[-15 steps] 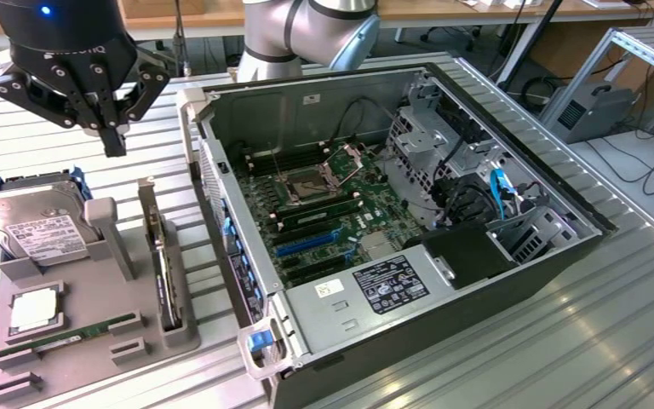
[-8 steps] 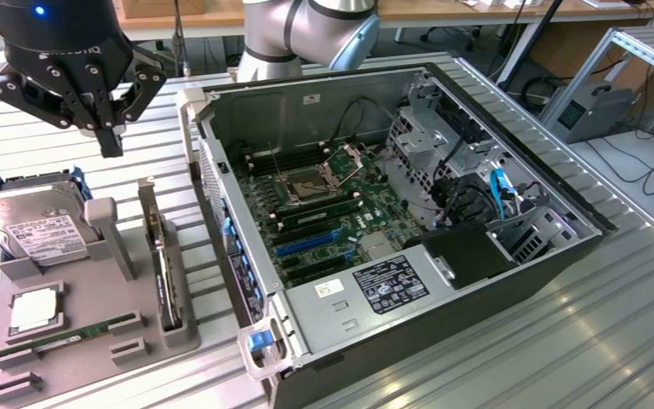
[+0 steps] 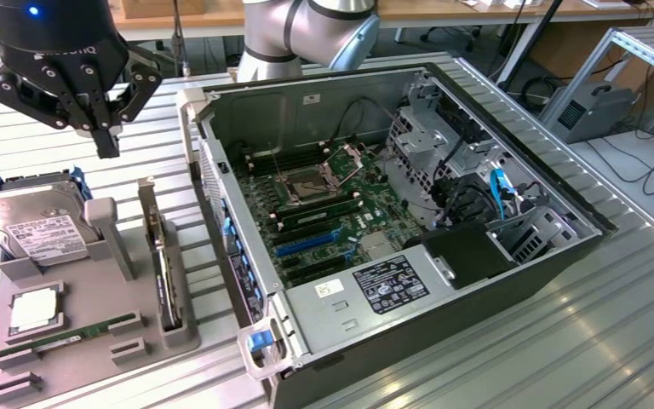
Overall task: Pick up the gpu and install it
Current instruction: 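Reach for the gpu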
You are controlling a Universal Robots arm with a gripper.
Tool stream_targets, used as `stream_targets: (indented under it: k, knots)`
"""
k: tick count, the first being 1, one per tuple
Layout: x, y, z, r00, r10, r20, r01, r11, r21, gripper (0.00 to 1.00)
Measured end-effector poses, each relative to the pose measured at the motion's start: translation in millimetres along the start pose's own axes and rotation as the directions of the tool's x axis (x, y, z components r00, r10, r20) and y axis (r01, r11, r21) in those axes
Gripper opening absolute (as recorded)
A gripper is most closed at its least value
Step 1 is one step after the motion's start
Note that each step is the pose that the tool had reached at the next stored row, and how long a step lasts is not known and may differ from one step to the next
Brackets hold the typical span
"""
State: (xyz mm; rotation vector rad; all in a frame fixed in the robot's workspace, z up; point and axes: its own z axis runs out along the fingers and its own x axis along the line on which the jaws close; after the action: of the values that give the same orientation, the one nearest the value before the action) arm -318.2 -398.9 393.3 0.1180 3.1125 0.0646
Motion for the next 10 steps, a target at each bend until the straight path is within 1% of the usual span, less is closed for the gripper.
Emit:
stream_targets:
  k: [10]
  knots:
    - [2.9,-0.2,-0.1,1.0000,0.000,0.0000,0.000,1.0000,0.0001,0.11]
